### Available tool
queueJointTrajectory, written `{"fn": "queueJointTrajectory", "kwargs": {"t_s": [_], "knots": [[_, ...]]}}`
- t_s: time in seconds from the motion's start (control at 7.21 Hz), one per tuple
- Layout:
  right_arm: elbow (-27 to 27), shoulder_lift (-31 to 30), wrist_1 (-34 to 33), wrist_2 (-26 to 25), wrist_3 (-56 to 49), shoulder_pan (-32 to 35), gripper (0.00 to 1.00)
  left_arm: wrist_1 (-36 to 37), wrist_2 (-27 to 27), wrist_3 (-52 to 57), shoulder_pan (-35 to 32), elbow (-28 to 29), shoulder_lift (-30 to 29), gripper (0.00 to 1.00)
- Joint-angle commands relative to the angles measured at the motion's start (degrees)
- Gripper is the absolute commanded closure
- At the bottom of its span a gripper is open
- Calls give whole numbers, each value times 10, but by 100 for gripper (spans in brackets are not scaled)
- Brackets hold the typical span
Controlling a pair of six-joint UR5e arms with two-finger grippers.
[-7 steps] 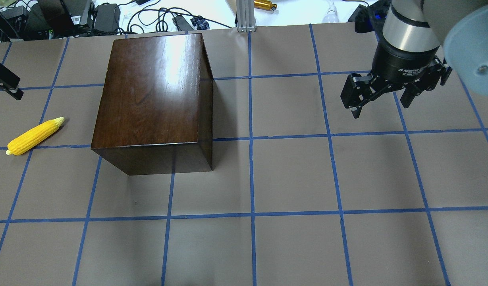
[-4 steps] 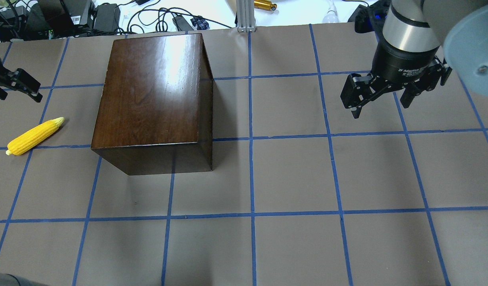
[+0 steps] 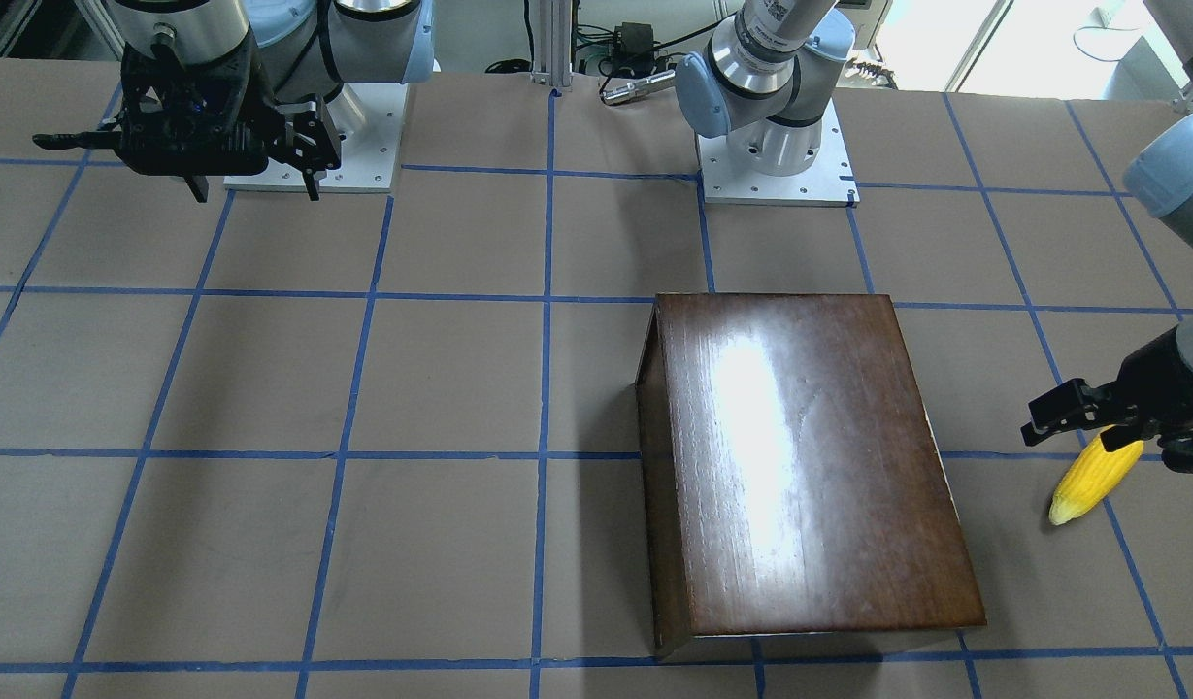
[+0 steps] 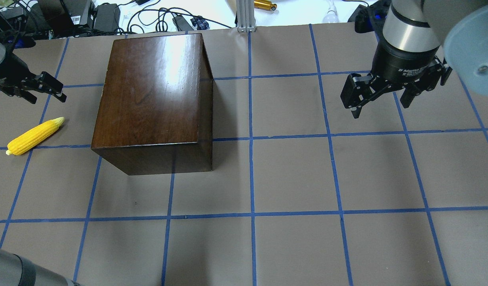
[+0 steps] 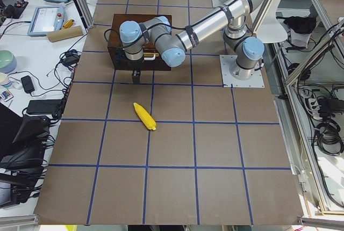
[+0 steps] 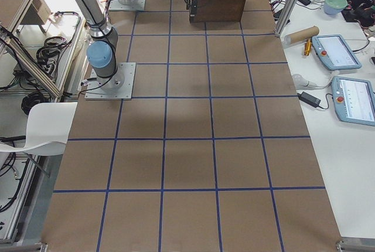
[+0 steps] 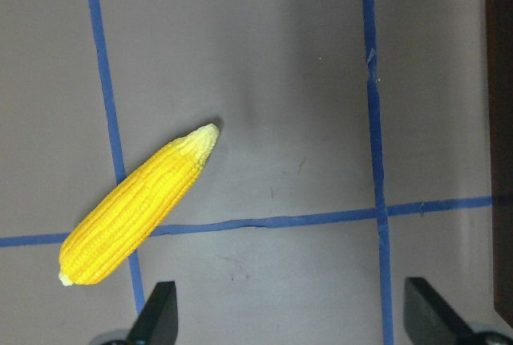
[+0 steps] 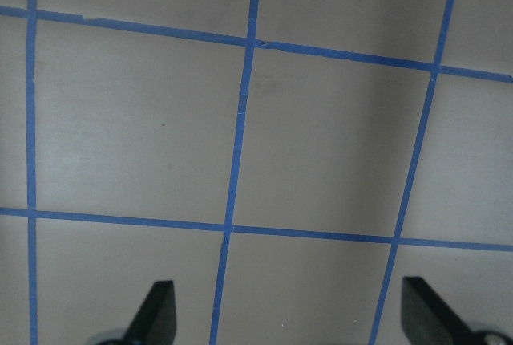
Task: Open drawer and put corn inside
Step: 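Lower the left gripper and move it toward the white drawer handle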
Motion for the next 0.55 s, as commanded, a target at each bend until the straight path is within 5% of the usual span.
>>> {"fn": "queueJointTrajectory", "kwargs": {"t_s": [0.0,0.42], "knots": [[0,0,0,0,0,0,0,-32,-63,-11,-4,-13,3,0],[0,0,0,-1,0,0,0,-34,-83,-6,-24,-23,-2,0]]}}
